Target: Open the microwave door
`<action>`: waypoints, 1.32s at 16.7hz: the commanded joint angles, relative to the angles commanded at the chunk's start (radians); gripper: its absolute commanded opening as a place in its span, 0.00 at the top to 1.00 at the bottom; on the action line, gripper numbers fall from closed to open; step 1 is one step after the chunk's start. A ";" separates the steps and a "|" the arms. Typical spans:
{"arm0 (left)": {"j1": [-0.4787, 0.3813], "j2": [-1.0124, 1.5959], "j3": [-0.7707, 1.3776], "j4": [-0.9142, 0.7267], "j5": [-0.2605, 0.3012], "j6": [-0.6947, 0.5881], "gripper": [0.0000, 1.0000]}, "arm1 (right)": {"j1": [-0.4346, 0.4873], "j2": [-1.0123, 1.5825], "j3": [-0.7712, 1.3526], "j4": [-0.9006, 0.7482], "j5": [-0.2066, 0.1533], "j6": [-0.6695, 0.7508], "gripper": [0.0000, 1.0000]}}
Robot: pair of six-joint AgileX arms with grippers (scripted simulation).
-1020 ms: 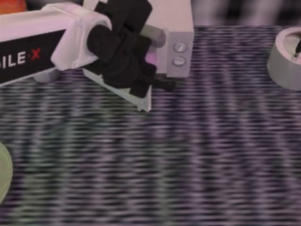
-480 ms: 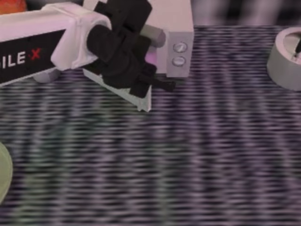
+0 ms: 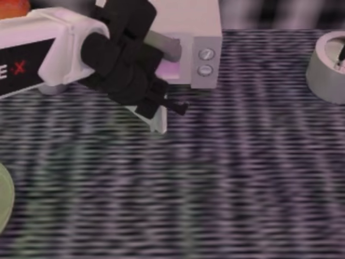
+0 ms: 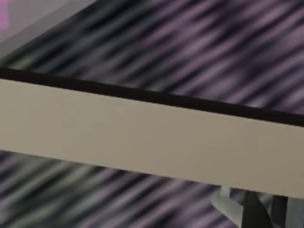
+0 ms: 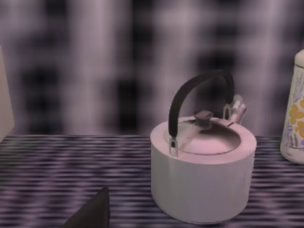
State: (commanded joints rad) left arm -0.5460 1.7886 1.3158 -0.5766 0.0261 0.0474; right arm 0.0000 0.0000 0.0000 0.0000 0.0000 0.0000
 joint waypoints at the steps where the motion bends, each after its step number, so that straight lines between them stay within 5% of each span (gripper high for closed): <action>1: 0.005 -0.009 -0.007 0.003 0.008 0.015 1.00 | 0.000 0.000 0.000 0.000 0.000 0.000 0.00; 22: 0.007 -0.013 -0.010 0.005 0.012 0.020 1.00 | 0.000 0.000 0.000 0.000 0.000 0.000 0.00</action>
State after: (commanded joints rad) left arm -0.5391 1.7756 1.3061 -0.5714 0.0377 0.0679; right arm 0.0000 0.0000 0.0000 0.0000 0.0000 0.0000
